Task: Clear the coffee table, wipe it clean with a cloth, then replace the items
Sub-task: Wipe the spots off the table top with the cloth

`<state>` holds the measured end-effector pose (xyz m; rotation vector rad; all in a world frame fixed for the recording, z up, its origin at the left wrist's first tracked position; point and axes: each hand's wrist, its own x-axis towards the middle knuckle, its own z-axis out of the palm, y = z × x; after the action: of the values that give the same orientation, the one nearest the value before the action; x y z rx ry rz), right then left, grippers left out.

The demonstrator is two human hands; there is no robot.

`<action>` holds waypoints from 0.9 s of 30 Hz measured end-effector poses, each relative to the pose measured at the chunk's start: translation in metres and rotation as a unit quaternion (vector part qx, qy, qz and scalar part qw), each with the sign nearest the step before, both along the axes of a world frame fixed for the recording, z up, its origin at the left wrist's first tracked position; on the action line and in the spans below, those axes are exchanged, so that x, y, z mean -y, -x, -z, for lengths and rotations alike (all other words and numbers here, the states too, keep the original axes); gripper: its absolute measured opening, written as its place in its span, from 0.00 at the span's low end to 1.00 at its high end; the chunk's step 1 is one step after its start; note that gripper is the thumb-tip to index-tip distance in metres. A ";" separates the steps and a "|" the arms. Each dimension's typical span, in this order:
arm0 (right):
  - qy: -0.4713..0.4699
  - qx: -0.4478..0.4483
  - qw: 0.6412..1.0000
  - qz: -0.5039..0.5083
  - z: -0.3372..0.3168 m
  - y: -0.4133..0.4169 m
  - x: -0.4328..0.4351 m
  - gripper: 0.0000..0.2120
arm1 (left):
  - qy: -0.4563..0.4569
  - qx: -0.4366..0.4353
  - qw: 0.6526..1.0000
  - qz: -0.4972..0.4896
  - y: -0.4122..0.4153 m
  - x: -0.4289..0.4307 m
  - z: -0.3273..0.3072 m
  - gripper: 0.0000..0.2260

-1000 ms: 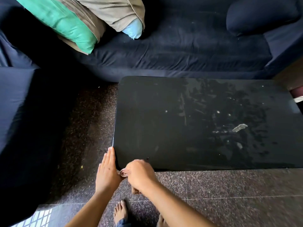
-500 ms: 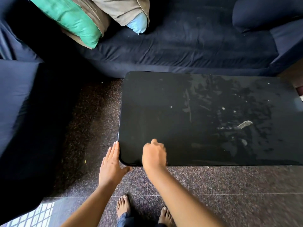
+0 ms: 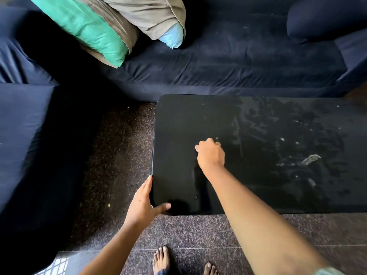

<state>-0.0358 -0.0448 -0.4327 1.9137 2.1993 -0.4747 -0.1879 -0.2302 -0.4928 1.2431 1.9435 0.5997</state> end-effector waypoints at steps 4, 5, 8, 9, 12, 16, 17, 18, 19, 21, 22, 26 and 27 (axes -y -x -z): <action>-0.002 0.057 0.989 -0.135 -0.002 0.043 0.047 0.17 | 0.010 0.275 0.924 -0.267 0.001 -0.029 -0.011 0.20; 0.023 0.029 0.987 -0.158 -0.009 0.050 0.066 0.15 | 0.012 0.312 0.893 -0.323 0.003 -0.036 -0.013 0.17; 0.165 -0.061 0.967 -0.184 -0.028 0.056 0.102 0.11 | 0.025 0.364 0.843 -0.396 0.011 -0.058 -0.017 0.13; 0.217 -0.092 0.960 -0.152 -0.034 0.054 0.098 0.08 | 0.031 0.369 0.840 -0.397 0.012 -0.065 -0.020 0.14; 0.223 -0.153 0.963 0.018 -0.036 0.037 0.051 0.13 | 0.049 0.342 0.869 -0.354 0.012 -0.075 -0.029 0.16; -0.023 -0.102 0.993 0.059 -0.016 0.014 -0.031 0.10 | 0.062 0.268 0.917 -0.288 0.006 -0.078 -0.039 0.19; -0.025 -0.063 0.997 0.034 -0.008 0.015 -0.041 0.10 | 0.063 0.249 0.926 -0.276 0.005 -0.078 -0.035 0.19; -0.013 -0.029 0.999 0.016 0.000 0.019 -0.045 0.11 | 0.063 0.237 0.933 -0.264 0.005 -0.077 -0.031 0.20; -0.008 0.000 1.000 0.002 0.007 0.025 -0.043 0.11 | 0.056 0.239 0.934 -0.258 0.004 -0.077 -0.026 0.20; -0.016 0.033 0.999 -0.038 0.009 0.043 -0.019 0.12 | 0.065 0.242 0.933 -0.258 0.005 -0.074 -0.009 0.26; -0.018 0.024 0.997 -0.067 0.005 0.053 -0.003 0.12 | 0.072 0.255 0.928 -0.263 0.006 -0.073 -0.004 0.28; 0.173 -0.070 0.978 -0.091 -0.025 0.074 0.034 0.09 | 0.082 0.319 0.894 -0.303 0.006 -0.083 -0.034 0.18; 0.229 -0.095 0.968 -0.049 -0.030 0.074 0.027 0.08 | 0.091 0.328 0.893 -0.294 0.005 -0.085 -0.043 0.18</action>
<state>-0.1093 -0.0714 -0.4026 1.5615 2.0422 -1.0787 -0.1924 -0.1456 -0.4501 0.2367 1.6990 0.9622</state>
